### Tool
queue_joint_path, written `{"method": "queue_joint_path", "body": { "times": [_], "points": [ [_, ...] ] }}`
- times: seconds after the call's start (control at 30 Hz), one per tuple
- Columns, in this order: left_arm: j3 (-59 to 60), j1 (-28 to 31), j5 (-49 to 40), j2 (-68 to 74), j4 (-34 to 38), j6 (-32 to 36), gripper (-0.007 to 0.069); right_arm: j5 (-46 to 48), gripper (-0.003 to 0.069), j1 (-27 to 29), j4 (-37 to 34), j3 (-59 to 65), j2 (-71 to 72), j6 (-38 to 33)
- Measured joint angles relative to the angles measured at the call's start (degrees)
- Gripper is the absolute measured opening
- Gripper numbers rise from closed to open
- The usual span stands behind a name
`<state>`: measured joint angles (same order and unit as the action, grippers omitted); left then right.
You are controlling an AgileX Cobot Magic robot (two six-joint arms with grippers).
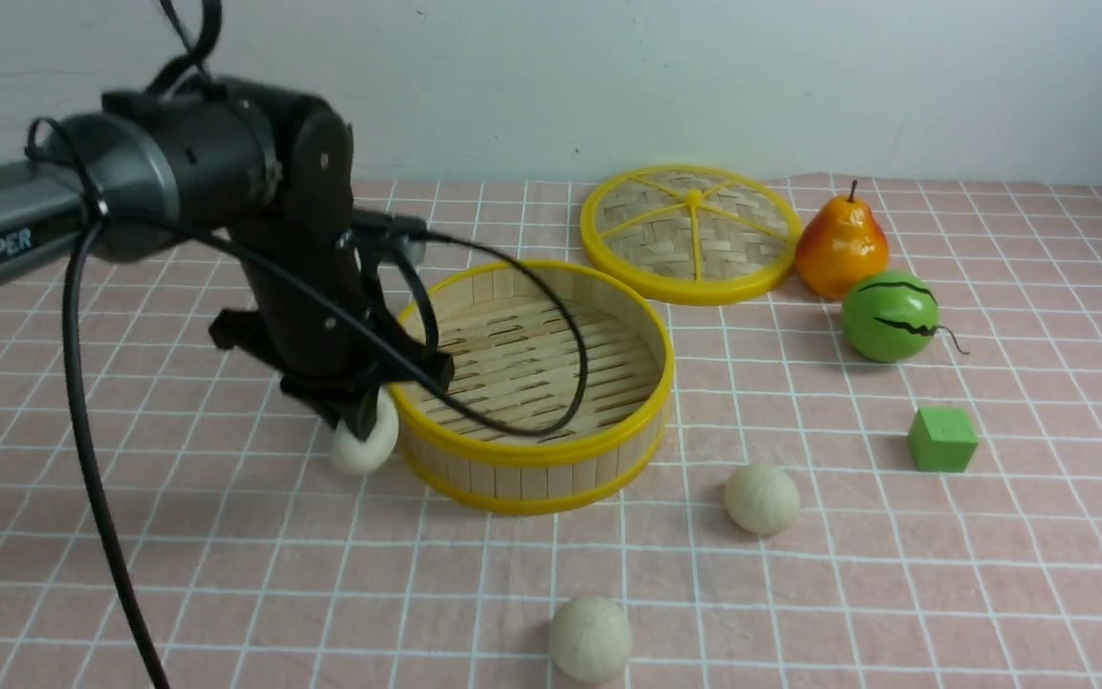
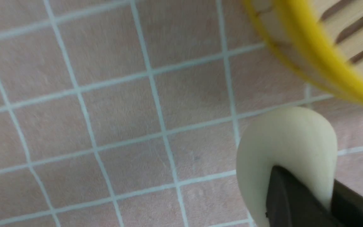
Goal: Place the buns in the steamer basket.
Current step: Use the left arm to put the steamed stuffed bun into the steamer, then use the right arm to grab a steamed stuffed bun
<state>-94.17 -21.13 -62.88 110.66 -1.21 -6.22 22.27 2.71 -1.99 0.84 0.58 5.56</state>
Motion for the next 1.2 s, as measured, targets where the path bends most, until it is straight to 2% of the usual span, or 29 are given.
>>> {"method": "queue_joint_path", "body": {
  "times": [0.2, 0.33, 0.43, 0.53, 0.57, 0.6, 0.63, 0.73, 0.9, 1.1, 1.2],
  "points": [
    [-15.4, -4.0, -0.9, 2.1, 0.1, 0.4, -0.0001, 0.0, 0.0239, 0.0, 0.0, 0.0, 0.0, 0.0],
    [-19.2, -4.3, 0.4, 6.8, -0.3, -0.7, 0.0001, 0.0, 0.0239, 0.0, 0.0, 0.0, 0.0, 0.0],
    [-20.7, -4.3, 0.9, 12.3, -3.2, -2.7, 0.004, 0.0, 0.0239, 0.0, 0.0, 0.0, 0.0, 0.0],
    [-20.7, -4.3, 1.2, 15.4, -4.4, -3.9, 0.0101, 0.0, 0.0239, 0.0, 0.0, 0.0, 0.0, 0.0],
    [-20.7, -4.3, 1.5, 17.0, -4.6, -4.6, 0.0178, 0.0, 0.0239, 0.0, 0.0, 0.0, 0.0, 0.0],
    [-20.7, -4.3, 1.7, 17.3, -4.6, -4.7, 0.0187, 0.0, 0.0239, 0.0, 0.0, 0.0, 0.0, 0.0],
    [-20.7, -4.3, 2.2, 18.2, -4.6, -5.1, 0.0267, 0.0, 0.0239, 0.0, 0.0, 0.0, 0.0, 0.0],
    [-21.0, -4.3, 2.8, 18.6, -4.6, -5.3, 0.04, 0.0, 0.0239, 0.0, 0.0, 0.0, 0.0, 0.0],
    [-23.2, -4.3, 0.6, 17.3, -4.3, -5.5, 0.0524, 0.0, 0.0239, 0.0, 0.0, 0.0, 0.0, 0.0],
    [-26.8, -4.3, -6.7, 9.8, -4.1, -5.6, 0.0525, 0.0, 0.0239, 0.0, 0.0, 0.0, 0.0, 0.0],
    [-26.6, -4.3, -8.0, 1.0, -3.7, -5.9, 0.0489, 0.0, 0.0239, 0.0, 0.0, 0.0, 0.0, 0.0]
  ]
}}
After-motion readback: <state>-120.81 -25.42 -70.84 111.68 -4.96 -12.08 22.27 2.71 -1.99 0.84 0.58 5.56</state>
